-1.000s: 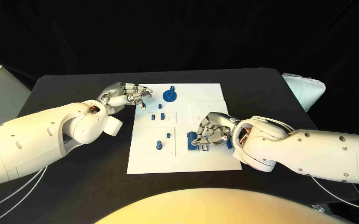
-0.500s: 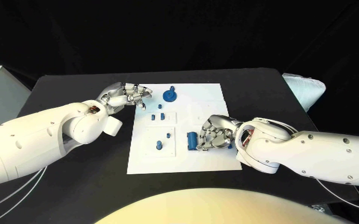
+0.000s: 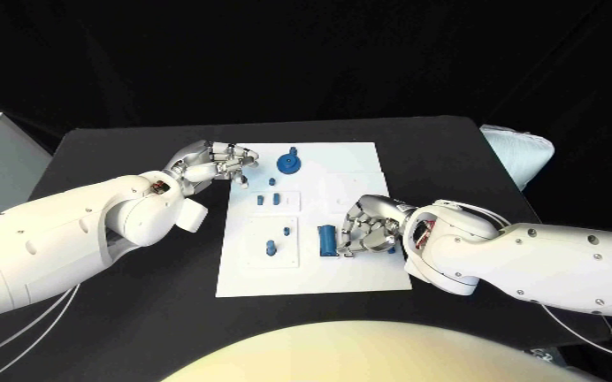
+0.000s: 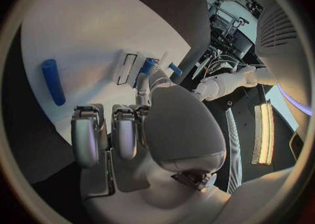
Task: Assemble the parts on the task board
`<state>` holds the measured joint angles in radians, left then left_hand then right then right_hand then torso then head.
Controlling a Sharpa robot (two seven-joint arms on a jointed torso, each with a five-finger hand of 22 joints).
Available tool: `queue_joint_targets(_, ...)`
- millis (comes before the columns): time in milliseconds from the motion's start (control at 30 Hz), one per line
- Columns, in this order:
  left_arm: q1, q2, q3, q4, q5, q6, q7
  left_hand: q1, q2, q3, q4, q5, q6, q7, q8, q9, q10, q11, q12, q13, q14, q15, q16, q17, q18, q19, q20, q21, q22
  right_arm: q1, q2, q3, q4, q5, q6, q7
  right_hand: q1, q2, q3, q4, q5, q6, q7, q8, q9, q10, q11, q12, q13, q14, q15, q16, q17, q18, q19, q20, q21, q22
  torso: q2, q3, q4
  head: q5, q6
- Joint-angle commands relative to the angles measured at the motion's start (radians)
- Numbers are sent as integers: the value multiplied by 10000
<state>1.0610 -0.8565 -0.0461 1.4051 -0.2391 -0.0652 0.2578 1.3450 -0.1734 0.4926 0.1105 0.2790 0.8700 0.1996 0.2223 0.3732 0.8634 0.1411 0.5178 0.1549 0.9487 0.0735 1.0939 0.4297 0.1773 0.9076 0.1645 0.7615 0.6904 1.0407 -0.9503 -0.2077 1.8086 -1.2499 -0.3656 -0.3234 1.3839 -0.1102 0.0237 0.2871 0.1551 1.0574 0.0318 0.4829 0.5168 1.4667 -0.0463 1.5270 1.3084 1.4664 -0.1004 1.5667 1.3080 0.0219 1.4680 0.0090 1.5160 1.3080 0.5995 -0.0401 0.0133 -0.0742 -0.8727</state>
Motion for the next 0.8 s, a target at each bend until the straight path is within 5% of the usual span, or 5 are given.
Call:
queue_joint_targets(33, -5, 26, 5, 17, 30, 80, 65, 26, 27, -15, 71, 28, -73, -14, 31, 13, -77, -4, 44, -12, -51, -14, -23, -14, 54, 66, 21, -37, -12, 45, -228, 2, 63, 392, -471, 422, -164, -15, 60, 35, 46, -205, 108, -193, -85, 841, 153, -27, 2372, 1018, 69, -15, 2518, -114, 919, 7, -46, 2486, -11, 0, 1, -17, 1)
queue_joint_targets(100, -5, 29, 5, 12, 30, 75, 72, 26, 27, -15, 71, 28, -73, -14, 31, 13, -77, -4, 44, -12, -51, -14, -23, -14, 54, 66, 21, -37, -12, 144, -465, 4, 94, 750, -529, 620, -201, -77, 145, 23, 49, -525, 297, -527, -218, 815, 314, -81, 2346, 1007, 196, -41, 2469, -99, 901, 97, -138, 2463, -14, 2, 3, -50, 1)
queue_joint_targets(233, -5, 43, 5, -4, 30, 65, 83, 26, 27, -15, 71, 28, -73, -14, 31, 13, -77, -4, 44, -12, -51, -14, -23, -14, 54, 66, 21, -37, -12, 355, -1009, 3, 115, 1163, -422, 824, -184, -138, 228, 13, 18, -664, 420, -776, -313, 782, 422, -147, 2314, 997, 294, -62, 2428, -83, 881, 180, -234, 2440, -16, -1, -9, -106, 1)
queue_joint_targets(533, -5, 96, 4, -17, 30, 56, 124, 26, 27, -15, 71, 28, -73, -14, 31, 13, -77, -4, 44, -12, -51, -14, -23, -14, 54, 66, 21, -37, -12, 521, -2177, -12, 56, 953, -32, 561, -251, -240, 232, 32, -108, -635, 479, -911, -360, 749, 481, -214, 2281, 991, 353, -77, 2400, -81, 878, 243, -242, 2438, -3, 7, -14, -233, 1)
queue_joint_targets(800, -7, 82, 5, 41, 12, 49, 174, 46, 21, -20, 83, 31, -81, -14, 33, 13, -80, -3, 57, -19, -75, -10, -25, -17, 53, 60, 24, -65, -26, 428, -2505, -50, 92, -24, 212, -49, -599, -429, 126, 57, -338, -488, 491, -1032, -383, 665, 504, -398, 2188, 972, 381, -118, 2326, -54, 848, 305, -382, 2404, 15, 20, -6, -368, 1)
